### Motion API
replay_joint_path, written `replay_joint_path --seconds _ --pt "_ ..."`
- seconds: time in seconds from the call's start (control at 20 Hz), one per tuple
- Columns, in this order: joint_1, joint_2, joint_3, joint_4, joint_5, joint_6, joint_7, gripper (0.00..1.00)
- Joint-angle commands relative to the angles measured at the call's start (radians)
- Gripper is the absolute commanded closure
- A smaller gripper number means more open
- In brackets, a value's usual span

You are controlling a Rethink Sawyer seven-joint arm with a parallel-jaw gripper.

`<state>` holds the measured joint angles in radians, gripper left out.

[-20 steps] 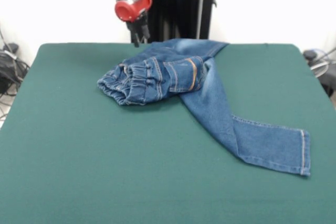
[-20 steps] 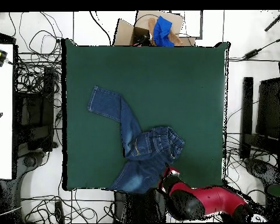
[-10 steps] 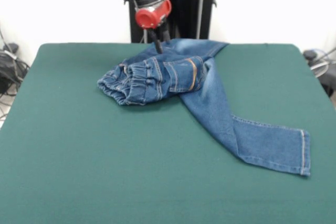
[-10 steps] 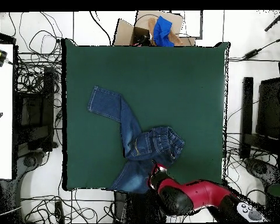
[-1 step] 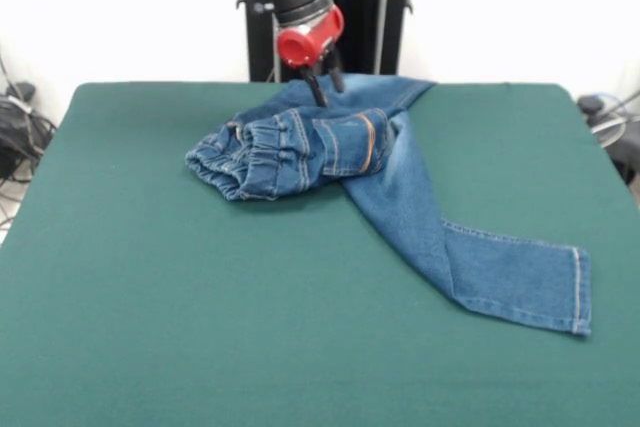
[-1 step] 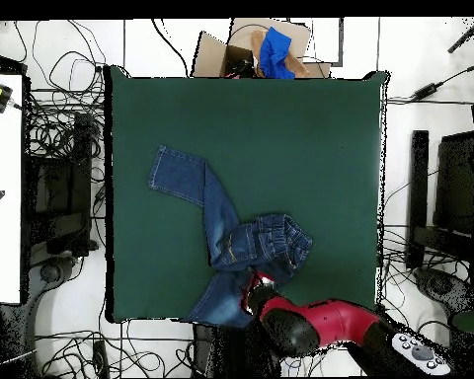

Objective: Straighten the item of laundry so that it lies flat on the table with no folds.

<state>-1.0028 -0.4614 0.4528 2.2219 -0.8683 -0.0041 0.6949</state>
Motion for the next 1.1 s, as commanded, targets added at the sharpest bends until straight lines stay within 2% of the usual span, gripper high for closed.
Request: replay_joint_path --seconds 0.05,0.2,0.5,0.8,0.95,1.1 --pt "0.024 -0.037 0.139 -0.116 0.112 0.097 0.171 0.00" --pt "0.062 -0.118 0.160 -0.106 0.174 0.155 0.161 0.00" --pt "0.140 -0.168 0.164 -0.158 0.254 0.262 0.128 0.00" --pt "0.185 -0.257 0.161 -0.162 0.316 0.346 0.123 0.00" --pt "0.209 -0.240 0.133 -0.178 0.299 0.317 0.139 0.00" --pt "0.228 -0.165 0.086 -0.216 0.245 0.240 0.151 0.00"
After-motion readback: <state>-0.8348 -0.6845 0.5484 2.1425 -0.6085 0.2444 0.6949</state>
